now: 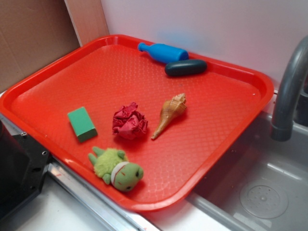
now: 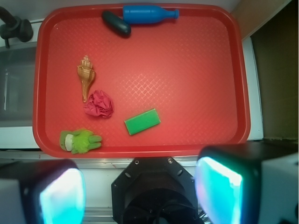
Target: Grab the red paper.
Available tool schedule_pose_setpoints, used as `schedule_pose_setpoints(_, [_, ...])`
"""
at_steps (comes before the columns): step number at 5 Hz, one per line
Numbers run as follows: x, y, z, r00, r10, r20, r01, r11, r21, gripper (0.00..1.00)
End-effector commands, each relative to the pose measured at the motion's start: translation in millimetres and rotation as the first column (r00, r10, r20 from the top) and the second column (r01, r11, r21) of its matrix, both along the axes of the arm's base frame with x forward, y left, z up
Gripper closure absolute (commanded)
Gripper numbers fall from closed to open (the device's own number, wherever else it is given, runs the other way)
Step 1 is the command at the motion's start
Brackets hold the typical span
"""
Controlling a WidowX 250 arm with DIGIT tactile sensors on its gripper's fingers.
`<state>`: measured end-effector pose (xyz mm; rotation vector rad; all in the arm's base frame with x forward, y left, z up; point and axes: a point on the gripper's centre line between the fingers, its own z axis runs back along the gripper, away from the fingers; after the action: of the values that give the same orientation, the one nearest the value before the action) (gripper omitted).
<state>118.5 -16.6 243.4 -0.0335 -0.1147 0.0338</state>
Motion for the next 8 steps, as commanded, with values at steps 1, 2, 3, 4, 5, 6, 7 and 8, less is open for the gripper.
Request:
schedule_pose_setpoints(1, [0.0, 0.0, 0.0, 1.000, 0.000, 0.000, 0.000, 1.000, 0.000, 0.00])
schedule_pose_setpoints(2, [23.6, -28.1, -50.0, 0.983, -0.175, 0.053, 0.176, 0.984, -0.024, 0.00])
schedule_pose_setpoints(3, [39.5, -62.4, -97.6, 0.950, -0.287, 0.124, 0.294, 0.955, -0.034, 0.00])
schedule_pose_setpoints(4, [43.7, -83.2, -145.3, 0.934, -0.333, 0.131, 0.347, 0.932, -0.103, 0.00])
schedule_pose_setpoints(5, [52.1, -84.1, -184.0, 0.915, -0.376, 0.149, 0.386, 0.921, -0.048, 0.00])
schedule_pose_setpoints(6, [62.2, -74.2, -202.3, 0.904, -0.383, 0.189, 0.390, 0.921, 0.003, 0.00])
schedule_pose_setpoints(7, [75.1, -66.8, -232.0, 0.898, -0.391, 0.200, 0.407, 0.913, -0.043, 0.00])
schedule_pose_setpoints(8, [78.6, -66.0, -239.5, 0.907, -0.382, 0.177, 0.401, 0.913, -0.080, 1.00])
